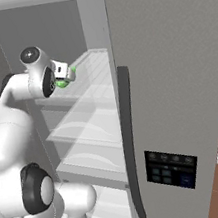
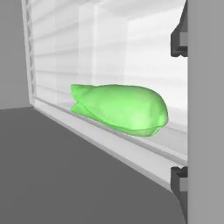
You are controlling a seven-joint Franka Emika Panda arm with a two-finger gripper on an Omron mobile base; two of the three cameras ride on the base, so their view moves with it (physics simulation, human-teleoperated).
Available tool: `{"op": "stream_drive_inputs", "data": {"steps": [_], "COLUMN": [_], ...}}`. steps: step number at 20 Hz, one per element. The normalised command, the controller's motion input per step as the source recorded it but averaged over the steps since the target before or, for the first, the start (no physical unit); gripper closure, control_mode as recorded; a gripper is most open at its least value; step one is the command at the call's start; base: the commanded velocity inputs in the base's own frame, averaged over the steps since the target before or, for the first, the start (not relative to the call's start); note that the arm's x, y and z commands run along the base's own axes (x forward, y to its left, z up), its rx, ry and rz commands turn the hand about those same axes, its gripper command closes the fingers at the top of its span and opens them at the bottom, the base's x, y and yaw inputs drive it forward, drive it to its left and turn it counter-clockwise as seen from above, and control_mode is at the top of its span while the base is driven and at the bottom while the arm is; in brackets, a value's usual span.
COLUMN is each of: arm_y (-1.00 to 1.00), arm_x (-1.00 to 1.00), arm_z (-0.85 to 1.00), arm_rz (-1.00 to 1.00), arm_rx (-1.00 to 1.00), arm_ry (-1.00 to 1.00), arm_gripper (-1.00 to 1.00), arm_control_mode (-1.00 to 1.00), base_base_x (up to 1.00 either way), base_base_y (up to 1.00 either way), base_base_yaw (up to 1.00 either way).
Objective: Take the cheese, chicken drumstick, and corn from the fridge and place them on the plate on the dining counter to create an appetizer plate.
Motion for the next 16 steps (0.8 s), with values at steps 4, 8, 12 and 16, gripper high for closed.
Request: {"op": "stream_drive_inputs", "data": {"steps": [4, 8, 12, 16], "arm_y": [0.07, 0.00, 0.00, 0.00], "arm_x": [0.37, 0.38, 0.33, 0.46], "arm_z": [-0.09, -0.18, -0.24, -0.25], "arm_rz": [-0.07, -0.06, -0.05, -0.04], "arm_rx": [-0.10, -0.05, 0.00, 0.00], "arm_ry": [0.00, 0.00, 0.00, 0.00], "arm_gripper": [-1.00, -1.00, -1.00, -1.00], "arm_control_mode": [-1.00, -1.00, -1.00, -1.00], "base_base_x": [0.00, 0.00, 0.00, 0.00], "base_base_y": [0.00, 0.00, 0.00, 0.00], "base_base_yaw": [0.00, 0.00, 0.00, 0.00]}}
